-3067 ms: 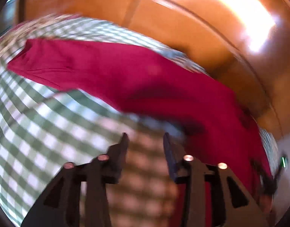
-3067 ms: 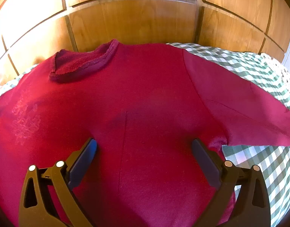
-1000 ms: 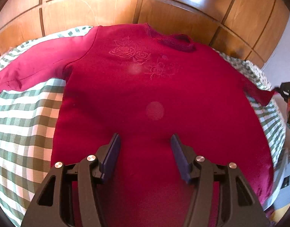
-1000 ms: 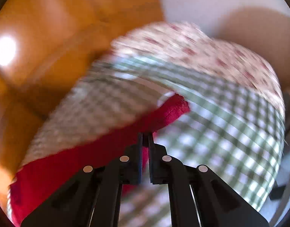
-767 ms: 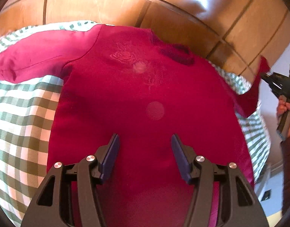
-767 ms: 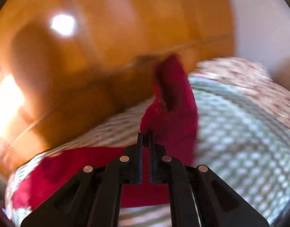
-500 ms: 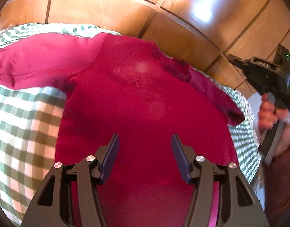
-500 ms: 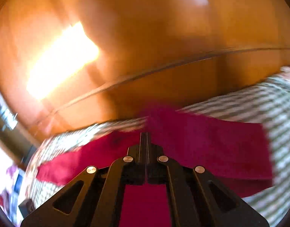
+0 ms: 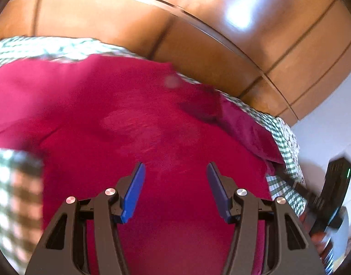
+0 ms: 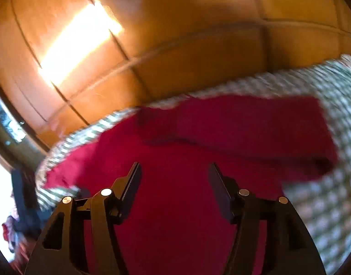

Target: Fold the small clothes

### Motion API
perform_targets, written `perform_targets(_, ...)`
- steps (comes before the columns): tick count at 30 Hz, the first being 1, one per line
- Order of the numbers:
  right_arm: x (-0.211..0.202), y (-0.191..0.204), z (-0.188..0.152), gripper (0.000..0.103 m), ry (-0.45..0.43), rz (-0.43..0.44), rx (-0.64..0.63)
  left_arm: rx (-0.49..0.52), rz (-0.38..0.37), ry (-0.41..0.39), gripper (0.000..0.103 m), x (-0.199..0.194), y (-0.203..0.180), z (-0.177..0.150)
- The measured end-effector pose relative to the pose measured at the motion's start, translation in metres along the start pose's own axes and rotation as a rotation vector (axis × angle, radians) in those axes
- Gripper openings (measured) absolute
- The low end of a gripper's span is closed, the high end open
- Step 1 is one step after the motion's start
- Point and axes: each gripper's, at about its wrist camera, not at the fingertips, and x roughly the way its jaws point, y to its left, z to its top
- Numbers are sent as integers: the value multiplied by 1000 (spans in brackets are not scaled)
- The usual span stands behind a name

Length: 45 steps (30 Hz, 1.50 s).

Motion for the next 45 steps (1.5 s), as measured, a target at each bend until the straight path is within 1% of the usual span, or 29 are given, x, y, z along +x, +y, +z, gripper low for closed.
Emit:
perform_targets(2,-3,-20,-18,60,23,-51,9,24,-22,19,48,17,-16,11)
perform_targets(4,-5,-33,-37,60,50,-58,27,54,-28,41,46,40,-35,22)
perform_targets(7,-2,-35,-62,60,72,-72,-7,68,-25,98,45,79,-58,39)
perform_targets(8,2,-35,-69,61,75,-81,-21,67,-23,104,45,85,-64,41)
perform_targets(9,5,-35,-74,62,72,-91,-32,65,-23,121,45,96,-69,44)
perform_targets(11,10,-34,-85,66,34,-108,-64,48,-15,142,45,113,-75,50)
perform_targets(12,11,-31,-89,70,7,-112,-86,38,-7,144,45,121,-78,53)
perform_targets(13,12,-29,-92,74,-4,-116,-98,30,1,142,49,126,-80,57)
perform_targets(14,14,-28,-93,75,-9,-122,-112,20,4,138,51,131,-81,59)
perform_targets(15,15,-26,-93,78,-9,-122,-123,4,4,135,52,137,-84,64)
perform_targets(16,16,-27,-93,79,-7,-114,-123,-6,2,130,52,141,-86,68)
perform_targets(17,17,-29,-93,79,-8,-104,-115,-11,-4,130,47,145,-89,72)
perform_targets(18,16,-32,-92,79,-11,-88,-102,-14,-3,129,37,148,-91,74)
perform_targets(19,16,-34,-92,79,-14,-78,-94,-12,8,133,10,150,-93,77)
perform_targets(20,16,-36,-92,79,-17,-71,-87,-4,12,137,8,151,-96,78)
perform_targets(23,16,-36,-93,79,-19,-77,-91,12,-1,81,7,132,-97,79)
perform_targets(25,17,-36,-93,79,-20,-84,-96,-18,-37,36,7,105,-90,84)
perform_targets(26,16,-36,-92,79,-21,-84,-95,-17,-56,-2,7,85,-86,86)
perform_targets(29,17,-36,-92,79,-19,-88,-98,-7,-65,-79,7,43,-76,91)
perform_targets(30,18,-36,-92,79,-19,-91,-100,-2,-56,-117,7,24,-69,90)
perform_targets(32,18,-35,-92,79,-18,-95,-101,9,-28,-166,7,-4,-54,86)
perform_targets(33,19,-36,-91,79,-18,-97,-102,20,4,-187,7,-16,-44,84)
perform_targets(35,22,-35,-92,79,-15,-101,-103,26,74,-189,7,-25,-24,76)
perform_targets(39,17,-34,-85,79,-4,-96,-76,20,177,-162,7,-25,12,59)
perform_targets(41,12,-38,-78,79,2,-67,-11,15,197,-134,7,-18,25,51)
perform_targets(42,8,-41,-72,79,4,-55,23,22,213,-124,7,-13,25,46)
perform_targets(44,4,-43,-62,79,-12,-53,46,43,234,-110,7,-8,31,39)
perform_targets(45,0,-42,-53,79,-30,-56,50,47,241,-105,7,0,28,36)
